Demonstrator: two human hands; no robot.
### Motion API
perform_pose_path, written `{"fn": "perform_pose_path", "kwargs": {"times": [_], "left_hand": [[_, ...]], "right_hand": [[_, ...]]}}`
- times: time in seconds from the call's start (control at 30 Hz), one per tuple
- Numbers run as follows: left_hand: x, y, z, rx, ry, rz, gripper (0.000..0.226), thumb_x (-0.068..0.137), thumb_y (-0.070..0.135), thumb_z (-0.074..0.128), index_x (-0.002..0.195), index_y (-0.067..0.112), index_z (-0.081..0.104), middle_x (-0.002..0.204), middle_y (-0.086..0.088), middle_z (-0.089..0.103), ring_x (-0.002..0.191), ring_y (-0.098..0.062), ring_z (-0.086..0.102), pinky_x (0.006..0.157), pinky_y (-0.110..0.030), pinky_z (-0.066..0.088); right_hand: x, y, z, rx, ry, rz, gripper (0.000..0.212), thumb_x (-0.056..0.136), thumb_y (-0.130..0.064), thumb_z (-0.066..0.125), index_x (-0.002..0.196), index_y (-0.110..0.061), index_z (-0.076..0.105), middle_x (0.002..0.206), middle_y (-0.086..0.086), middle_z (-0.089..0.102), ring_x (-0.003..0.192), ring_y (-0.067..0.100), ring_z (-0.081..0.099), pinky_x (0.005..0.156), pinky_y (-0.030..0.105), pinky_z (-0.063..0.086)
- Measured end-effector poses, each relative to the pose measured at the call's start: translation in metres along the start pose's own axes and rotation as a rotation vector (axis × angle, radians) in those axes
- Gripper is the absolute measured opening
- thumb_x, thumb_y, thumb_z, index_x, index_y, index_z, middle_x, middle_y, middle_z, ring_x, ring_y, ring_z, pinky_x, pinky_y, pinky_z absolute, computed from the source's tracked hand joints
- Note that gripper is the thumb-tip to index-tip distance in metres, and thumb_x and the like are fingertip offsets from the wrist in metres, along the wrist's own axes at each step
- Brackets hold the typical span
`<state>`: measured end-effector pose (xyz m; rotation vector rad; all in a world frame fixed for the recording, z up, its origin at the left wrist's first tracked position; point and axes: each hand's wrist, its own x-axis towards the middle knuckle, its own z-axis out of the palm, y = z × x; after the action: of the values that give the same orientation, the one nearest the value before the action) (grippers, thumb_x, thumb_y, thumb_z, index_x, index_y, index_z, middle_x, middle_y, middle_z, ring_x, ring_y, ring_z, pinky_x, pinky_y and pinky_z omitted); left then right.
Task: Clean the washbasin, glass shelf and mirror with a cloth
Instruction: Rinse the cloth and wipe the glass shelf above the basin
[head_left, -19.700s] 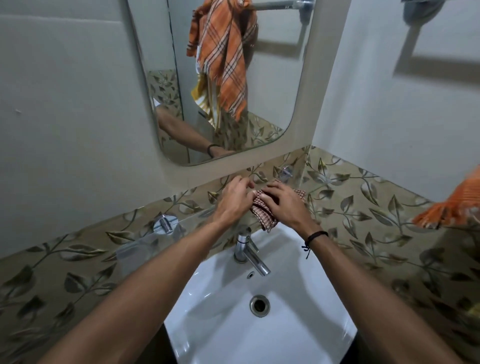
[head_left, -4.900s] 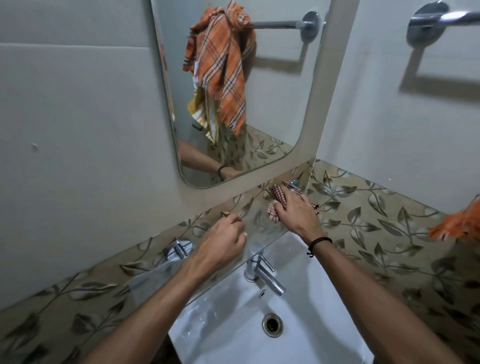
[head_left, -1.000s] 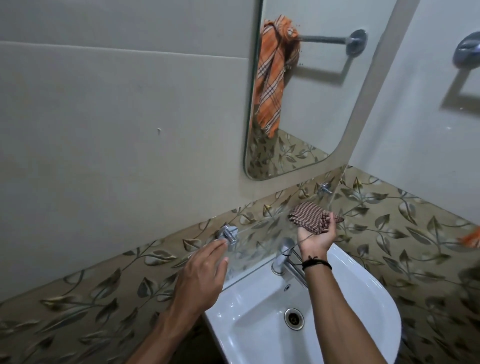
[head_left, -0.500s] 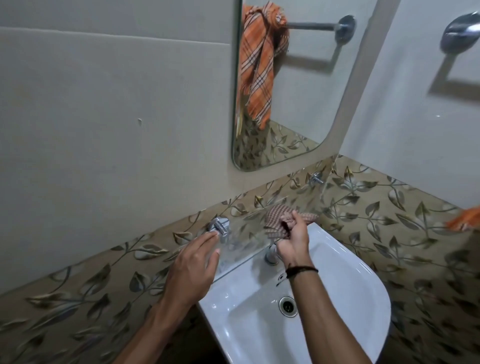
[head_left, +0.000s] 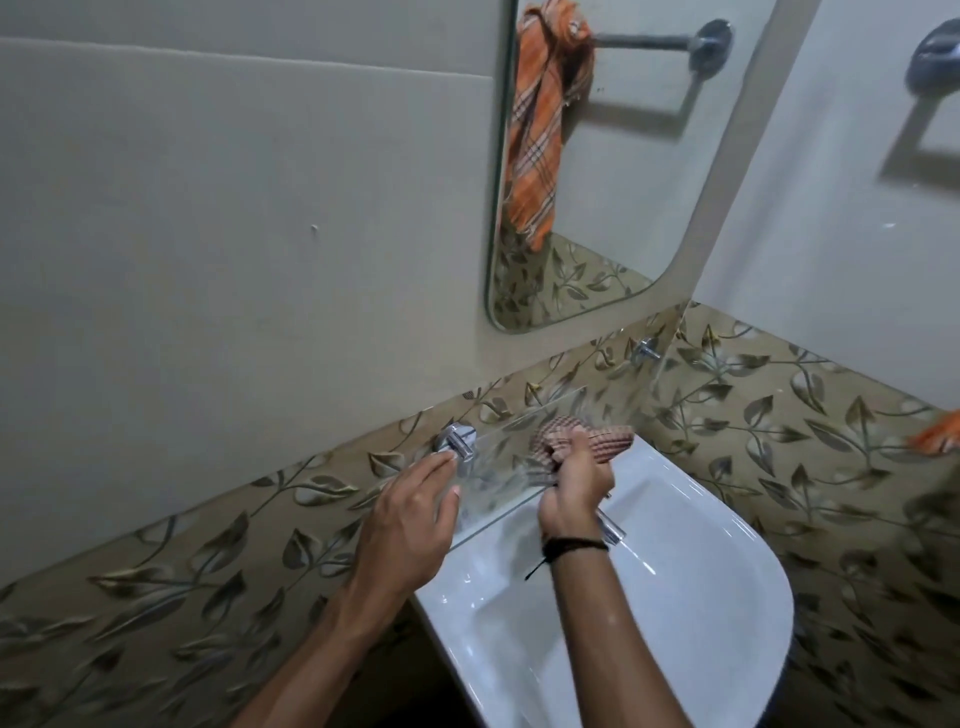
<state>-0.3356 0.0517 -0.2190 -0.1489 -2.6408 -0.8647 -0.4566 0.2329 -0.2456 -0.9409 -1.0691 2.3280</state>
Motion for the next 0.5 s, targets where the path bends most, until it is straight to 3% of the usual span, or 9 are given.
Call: {"fn": "perform_pose_path", "kwargs": {"times": [0.17,0.27,0.33,0.43,0.5], "left_hand": [[0.0,0.0,0.001,0.002,-0.018,-0.001,0.041,0.103,0.025,0.054,0.143,0.017,0.057,0.148,0.003,0.055,0.135,-0.013,0.049,0.109,-0.02,0.025],[-0.001,-0.001,-0.001,-0.007,-0.025,0.008,0.045,0.1,0.031,0.048,0.141,0.016,0.06,0.145,0.002,0.058,0.133,-0.014,0.052,0.111,-0.02,0.026],[0.0,-0.001,-0.001,-0.015,-0.026,0.007,0.045,0.101,0.032,0.046,0.141,0.016,0.06,0.145,0.002,0.057,0.135,-0.013,0.05,0.112,-0.019,0.023],[-0.001,0.0,-0.002,-0.044,-0.026,-0.007,0.05,0.102,0.036,0.036,0.143,0.017,0.057,0.149,0.003,0.054,0.139,-0.01,0.044,0.114,-0.017,0.019],[0.0,0.001,-0.003,-0.062,-0.024,-0.002,0.05,0.105,0.035,0.033,0.146,0.017,0.053,0.152,0.004,0.05,0.142,-0.008,0.04,0.114,-0.012,0.015]], "right_hand": [[-0.032,0.022,-0.005,0.017,-0.037,0.009,0.03,0.087,-0.01,0.071,0.115,-0.005,0.064,0.102,0.009,0.072,0.087,0.023,0.073,0.082,0.039,0.061],[0.012,-0.021,0.002,-0.022,-0.053,0.032,0.014,0.084,-0.01,0.073,0.094,-0.007,0.064,0.078,0.003,0.069,0.065,0.015,0.066,0.067,0.034,0.059],[0.05,-0.057,0.009,0.008,-0.075,0.051,0.017,0.088,-0.01,0.071,0.084,-0.011,0.055,0.059,-0.001,0.065,0.052,0.01,0.061,0.063,0.033,0.056],[0.093,-0.078,0.013,0.048,-0.005,0.043,0.024,0.089,-0.004,0.068,0.105,-0.003,0.051,0.083,0.011,0.067,0.067,0.021,0.067,0.073,0.042,0.058],[0.083,-0.067,0.013,0.066,0.001,0.048,0.036,0.085,-0.004,0.07,0.116,0.006,0.055,0.1,0.015,0.069,0.073,0.022,0.07,0.064,0.036,0.059]]}}
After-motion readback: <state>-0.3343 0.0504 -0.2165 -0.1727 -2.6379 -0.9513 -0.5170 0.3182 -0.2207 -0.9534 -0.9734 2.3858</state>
